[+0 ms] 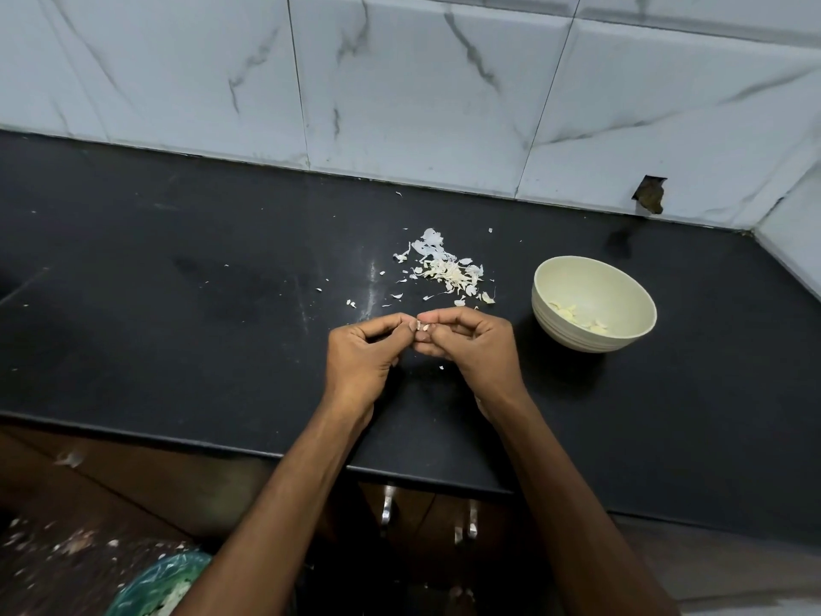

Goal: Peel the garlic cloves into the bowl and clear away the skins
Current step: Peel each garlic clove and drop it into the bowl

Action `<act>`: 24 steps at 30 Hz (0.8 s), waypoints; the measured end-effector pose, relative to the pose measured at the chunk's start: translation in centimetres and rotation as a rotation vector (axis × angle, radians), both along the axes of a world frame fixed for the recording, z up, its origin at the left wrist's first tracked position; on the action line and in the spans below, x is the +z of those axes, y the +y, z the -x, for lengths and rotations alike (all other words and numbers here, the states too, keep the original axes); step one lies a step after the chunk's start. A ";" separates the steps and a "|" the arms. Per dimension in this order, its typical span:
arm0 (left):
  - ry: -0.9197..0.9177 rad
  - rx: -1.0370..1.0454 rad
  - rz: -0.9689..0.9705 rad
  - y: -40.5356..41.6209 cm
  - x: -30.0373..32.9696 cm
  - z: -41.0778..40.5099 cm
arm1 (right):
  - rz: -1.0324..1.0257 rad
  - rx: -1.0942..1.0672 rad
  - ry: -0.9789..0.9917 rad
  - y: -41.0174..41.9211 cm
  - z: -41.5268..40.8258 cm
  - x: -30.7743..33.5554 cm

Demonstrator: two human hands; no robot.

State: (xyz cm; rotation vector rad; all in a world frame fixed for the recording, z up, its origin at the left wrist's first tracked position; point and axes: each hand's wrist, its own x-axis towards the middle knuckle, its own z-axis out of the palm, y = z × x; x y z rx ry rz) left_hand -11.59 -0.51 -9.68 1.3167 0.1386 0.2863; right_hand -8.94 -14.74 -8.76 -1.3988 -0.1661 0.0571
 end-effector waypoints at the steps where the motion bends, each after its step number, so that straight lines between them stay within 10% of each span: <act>1: -0.003 -0.005 -0.001 0.1 -0.1 0.0 | -0.027 0.004 0.019 -0.1 0.0 0.0; 24: -0.119 0.029 -0.122 0.1 -0.4 0.2 | -0.048 0.024 -0.037 -1.2 -0.5 -0.1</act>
